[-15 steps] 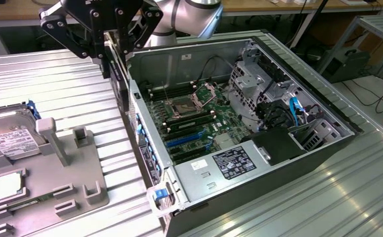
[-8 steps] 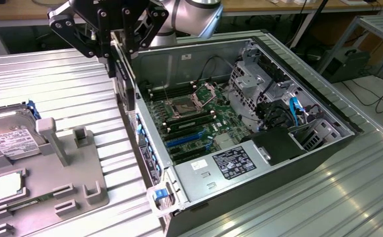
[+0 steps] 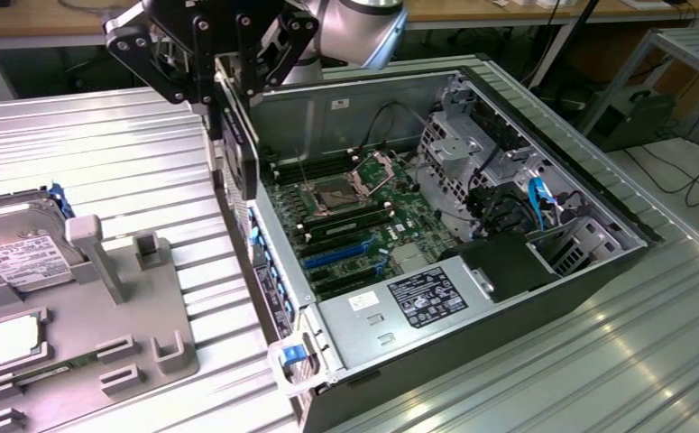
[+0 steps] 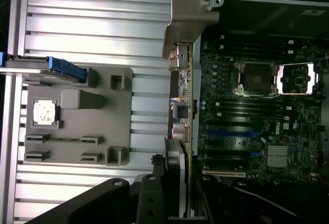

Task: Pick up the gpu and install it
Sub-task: 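Pick up the gpu and move the gpu toward the slot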

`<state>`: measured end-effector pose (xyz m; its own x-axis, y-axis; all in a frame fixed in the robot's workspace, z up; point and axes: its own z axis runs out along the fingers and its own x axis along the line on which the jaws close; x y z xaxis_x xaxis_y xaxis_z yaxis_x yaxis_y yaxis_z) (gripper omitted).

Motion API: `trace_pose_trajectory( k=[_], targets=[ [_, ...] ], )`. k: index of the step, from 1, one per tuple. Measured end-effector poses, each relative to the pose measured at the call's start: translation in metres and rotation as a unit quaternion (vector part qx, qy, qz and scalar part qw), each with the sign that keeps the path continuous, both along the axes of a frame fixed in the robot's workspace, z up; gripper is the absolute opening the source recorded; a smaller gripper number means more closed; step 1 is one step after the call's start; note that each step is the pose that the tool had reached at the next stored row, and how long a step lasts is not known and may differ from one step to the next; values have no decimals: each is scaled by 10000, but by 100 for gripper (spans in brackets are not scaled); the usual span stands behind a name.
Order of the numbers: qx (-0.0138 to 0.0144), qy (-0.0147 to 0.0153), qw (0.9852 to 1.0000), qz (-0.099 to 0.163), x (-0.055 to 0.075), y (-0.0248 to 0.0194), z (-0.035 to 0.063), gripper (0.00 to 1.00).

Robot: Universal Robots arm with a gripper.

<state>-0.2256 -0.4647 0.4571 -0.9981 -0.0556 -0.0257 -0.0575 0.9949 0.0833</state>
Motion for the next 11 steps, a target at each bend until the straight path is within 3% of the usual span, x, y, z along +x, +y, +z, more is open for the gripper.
trace_pose_trajectory(
  k=[11],
  targets=[
    [0,0,10000,0,130,0,0,28]
  ],
)
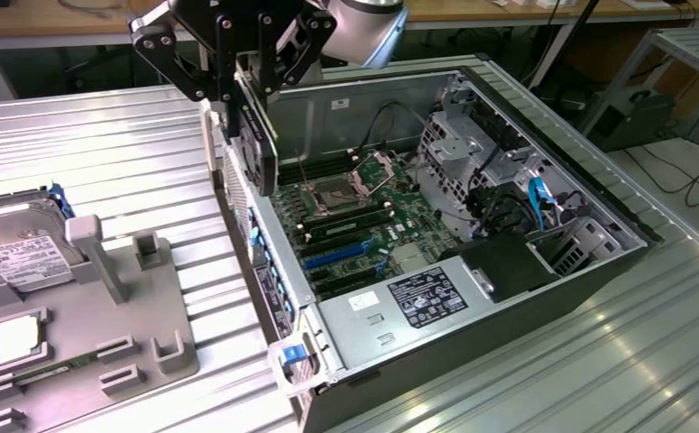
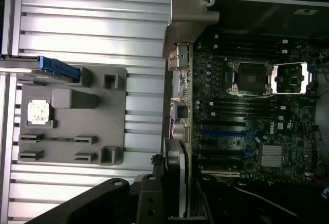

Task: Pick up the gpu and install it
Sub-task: 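Pick up the gpu and move the gpu toward the slot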

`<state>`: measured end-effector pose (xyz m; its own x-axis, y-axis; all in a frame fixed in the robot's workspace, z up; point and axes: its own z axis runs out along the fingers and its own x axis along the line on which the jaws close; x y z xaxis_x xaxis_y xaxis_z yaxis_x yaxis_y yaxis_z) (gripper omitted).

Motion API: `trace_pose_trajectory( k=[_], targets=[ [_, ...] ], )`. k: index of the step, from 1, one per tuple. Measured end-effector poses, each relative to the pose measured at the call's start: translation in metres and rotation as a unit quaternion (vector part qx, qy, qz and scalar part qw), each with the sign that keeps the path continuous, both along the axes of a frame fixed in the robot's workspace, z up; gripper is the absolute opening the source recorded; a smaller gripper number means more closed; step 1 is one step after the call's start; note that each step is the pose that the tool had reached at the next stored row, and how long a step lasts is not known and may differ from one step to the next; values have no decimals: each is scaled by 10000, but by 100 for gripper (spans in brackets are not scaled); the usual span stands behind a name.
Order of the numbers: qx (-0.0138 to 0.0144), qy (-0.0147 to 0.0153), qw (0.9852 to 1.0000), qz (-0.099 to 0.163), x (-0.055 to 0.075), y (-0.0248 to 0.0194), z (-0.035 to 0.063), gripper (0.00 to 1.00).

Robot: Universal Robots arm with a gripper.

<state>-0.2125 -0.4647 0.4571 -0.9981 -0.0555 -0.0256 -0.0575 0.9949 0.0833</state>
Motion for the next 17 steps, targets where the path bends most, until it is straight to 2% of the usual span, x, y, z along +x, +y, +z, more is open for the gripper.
trace_pose_trajectory(
  k=[17],
  targets=[
    [0,-1,10000,0,210,0,-1,28]
  ],
)
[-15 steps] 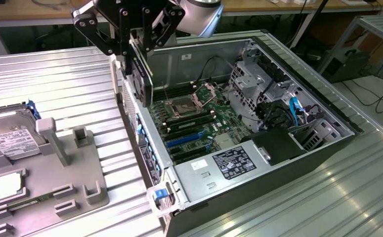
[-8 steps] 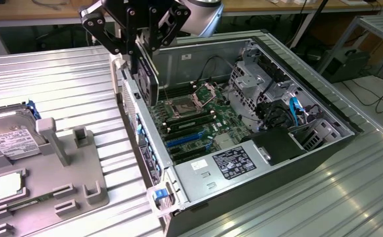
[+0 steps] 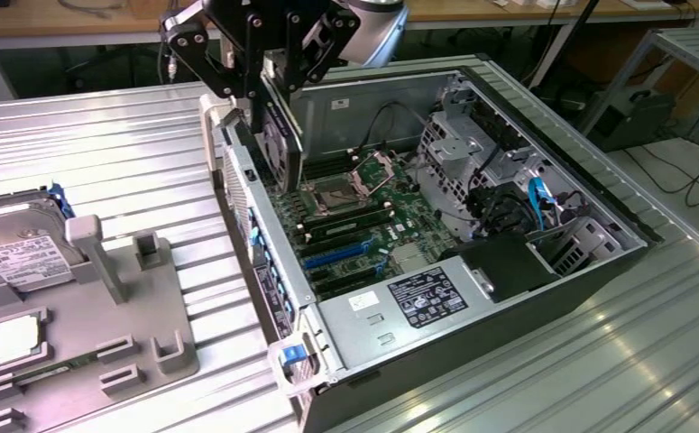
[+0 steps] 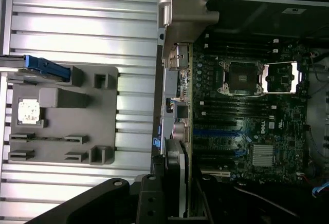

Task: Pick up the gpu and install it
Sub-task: 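Pick up the gpu and move the gpu toward the slot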

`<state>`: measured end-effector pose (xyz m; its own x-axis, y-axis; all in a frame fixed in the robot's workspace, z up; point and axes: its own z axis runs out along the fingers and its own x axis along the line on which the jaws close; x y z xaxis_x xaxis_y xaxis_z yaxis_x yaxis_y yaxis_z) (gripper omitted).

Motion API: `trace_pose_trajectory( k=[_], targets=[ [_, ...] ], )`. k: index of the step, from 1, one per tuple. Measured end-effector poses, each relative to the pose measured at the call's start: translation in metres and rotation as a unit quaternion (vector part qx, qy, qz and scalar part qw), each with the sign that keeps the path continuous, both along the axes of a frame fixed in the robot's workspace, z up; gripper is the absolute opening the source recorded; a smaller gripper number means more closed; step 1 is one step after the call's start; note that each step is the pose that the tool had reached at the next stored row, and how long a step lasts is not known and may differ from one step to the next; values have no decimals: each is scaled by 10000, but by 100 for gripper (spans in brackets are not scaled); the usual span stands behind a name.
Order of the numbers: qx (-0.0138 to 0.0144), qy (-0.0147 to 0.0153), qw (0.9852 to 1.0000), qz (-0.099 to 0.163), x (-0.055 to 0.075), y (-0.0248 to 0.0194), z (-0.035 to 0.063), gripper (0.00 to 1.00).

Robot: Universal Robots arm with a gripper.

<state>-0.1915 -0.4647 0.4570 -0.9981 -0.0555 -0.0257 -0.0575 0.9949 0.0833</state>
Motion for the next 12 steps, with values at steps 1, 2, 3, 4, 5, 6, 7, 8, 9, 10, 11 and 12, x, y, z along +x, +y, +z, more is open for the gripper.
trace_pose_trajectory(
  k=[1,2,3,4,5,6,7,8,9,10,11,12],
  targets=[
    [0,0,10000,0,11,0,0,28],
    [0,0,10000,0,19,0,0,28],
    [0,0,10000,0,28,0,0,28],
    [0,1,10000,0,38,0,0,28],
    [0,0,10000,0,48,0,0,28],
    [0,0,10000,0,60,0,0,28],
    [0,0,10000,0,74,0,-1,28],
    [0,0,10000,0,87,0,0,28],
    [0,0,10000,0,95,0,0,28],
    [0,0,10000,0,103,0,0,28],
    [0,0,10000,0,110,0,-1,28],
    [0,0,10000,0,119,0,0,28]
  ],
)
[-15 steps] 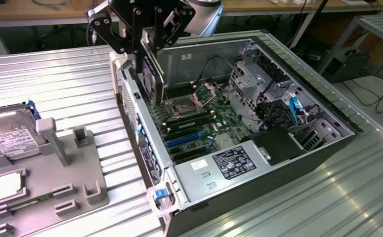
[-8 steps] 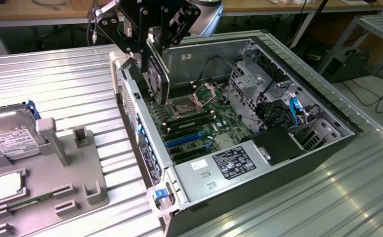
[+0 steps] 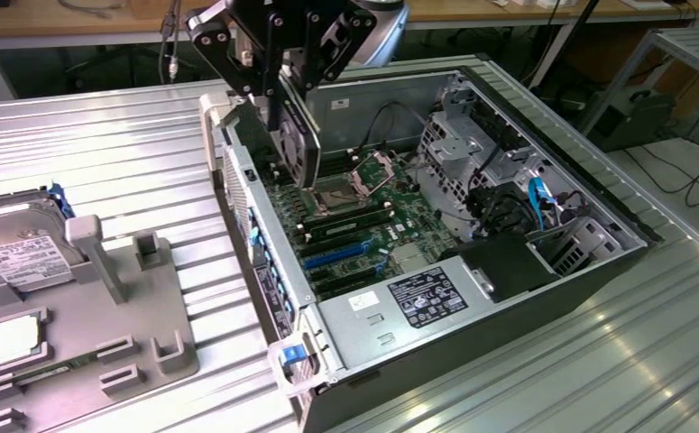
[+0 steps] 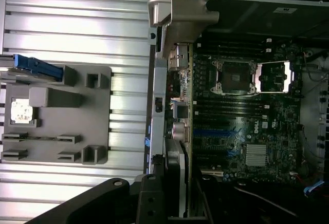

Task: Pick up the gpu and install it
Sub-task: 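Pick up the gpu and move the gpu toward the slot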

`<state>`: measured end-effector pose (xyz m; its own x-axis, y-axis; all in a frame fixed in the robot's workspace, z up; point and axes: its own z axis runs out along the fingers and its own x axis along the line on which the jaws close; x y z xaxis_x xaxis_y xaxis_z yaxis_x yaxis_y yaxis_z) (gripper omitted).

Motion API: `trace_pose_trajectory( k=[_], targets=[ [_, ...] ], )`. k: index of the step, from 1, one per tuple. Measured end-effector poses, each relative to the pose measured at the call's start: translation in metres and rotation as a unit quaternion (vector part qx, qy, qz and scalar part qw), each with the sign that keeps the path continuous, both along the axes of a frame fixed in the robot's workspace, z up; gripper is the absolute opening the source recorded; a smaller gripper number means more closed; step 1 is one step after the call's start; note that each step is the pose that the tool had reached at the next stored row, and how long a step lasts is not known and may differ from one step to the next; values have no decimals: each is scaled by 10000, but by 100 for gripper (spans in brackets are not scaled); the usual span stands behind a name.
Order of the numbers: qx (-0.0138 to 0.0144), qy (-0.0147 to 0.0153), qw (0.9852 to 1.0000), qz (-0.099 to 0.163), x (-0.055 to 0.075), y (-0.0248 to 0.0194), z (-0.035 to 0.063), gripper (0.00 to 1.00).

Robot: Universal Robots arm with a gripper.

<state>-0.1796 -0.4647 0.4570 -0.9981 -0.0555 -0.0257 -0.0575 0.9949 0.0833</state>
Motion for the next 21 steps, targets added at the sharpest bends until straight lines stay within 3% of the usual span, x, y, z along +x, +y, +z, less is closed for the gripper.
trace_pose_trajectory(
  k=[21],
  targets=[
    [0,0,10000,0,214,-1,-1,28]
  ],
)
